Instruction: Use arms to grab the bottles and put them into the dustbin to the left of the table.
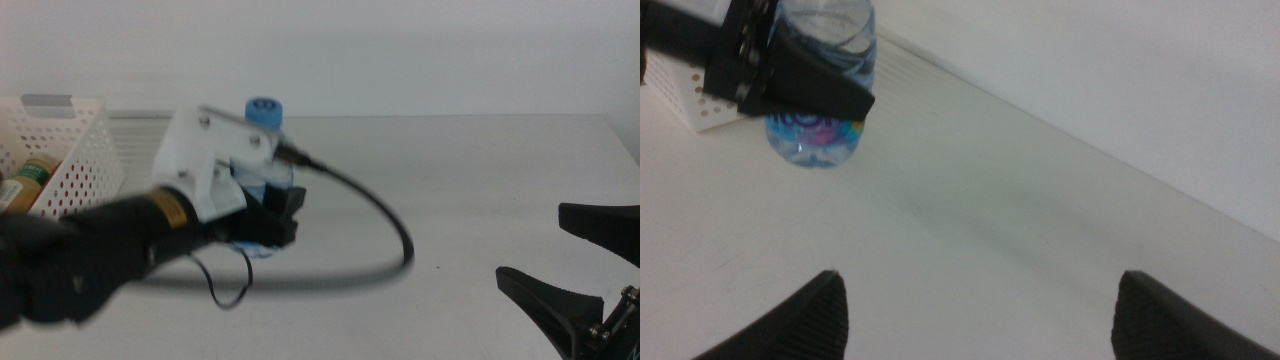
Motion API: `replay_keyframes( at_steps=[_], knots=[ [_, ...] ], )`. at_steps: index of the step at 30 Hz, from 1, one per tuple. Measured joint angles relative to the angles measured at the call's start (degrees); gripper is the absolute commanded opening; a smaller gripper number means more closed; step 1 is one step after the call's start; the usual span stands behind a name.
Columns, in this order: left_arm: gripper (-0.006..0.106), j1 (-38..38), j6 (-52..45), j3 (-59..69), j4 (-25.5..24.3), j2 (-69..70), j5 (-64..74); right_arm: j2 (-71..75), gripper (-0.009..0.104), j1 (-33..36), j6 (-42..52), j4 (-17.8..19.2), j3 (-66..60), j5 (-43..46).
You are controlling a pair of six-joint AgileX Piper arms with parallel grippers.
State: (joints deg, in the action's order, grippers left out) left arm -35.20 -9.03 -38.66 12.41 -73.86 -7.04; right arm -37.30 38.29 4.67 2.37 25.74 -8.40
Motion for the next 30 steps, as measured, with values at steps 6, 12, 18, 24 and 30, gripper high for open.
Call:
replay_keyframes(
  at_steps=[6,12,18,24,30],
  knots=[
    [-0.005,5.0,-0.6,-10.3,-0.1,0.1,17.7,0.0,0.079,0.0,0.0,0.0,0.0,0.0],
    [-0.005,13.6,-0.6,-19.2,-0.1,0.1,36.3,0.0,0.079,0.0,0.0,0.0,0.0,0.0],
    [-0.005,24.4,-2.6,-28.3,-0.3,-1.2,53.7,0.0,0.079,0.0,0.0,0.0,0.0,0.0],
    [-0.005,34.2,-5.8,-38.3,-0.6,-6.7,67.2,0.0,0.079,0.0,0.0,0.0,0.0,0.0],
    [-0.005,42.7,-6.9,-45.9,-1.3,-12.5,74.4,0.0,0.079,0.0,0.0,0.0,0.0,0.0]
  ],
)
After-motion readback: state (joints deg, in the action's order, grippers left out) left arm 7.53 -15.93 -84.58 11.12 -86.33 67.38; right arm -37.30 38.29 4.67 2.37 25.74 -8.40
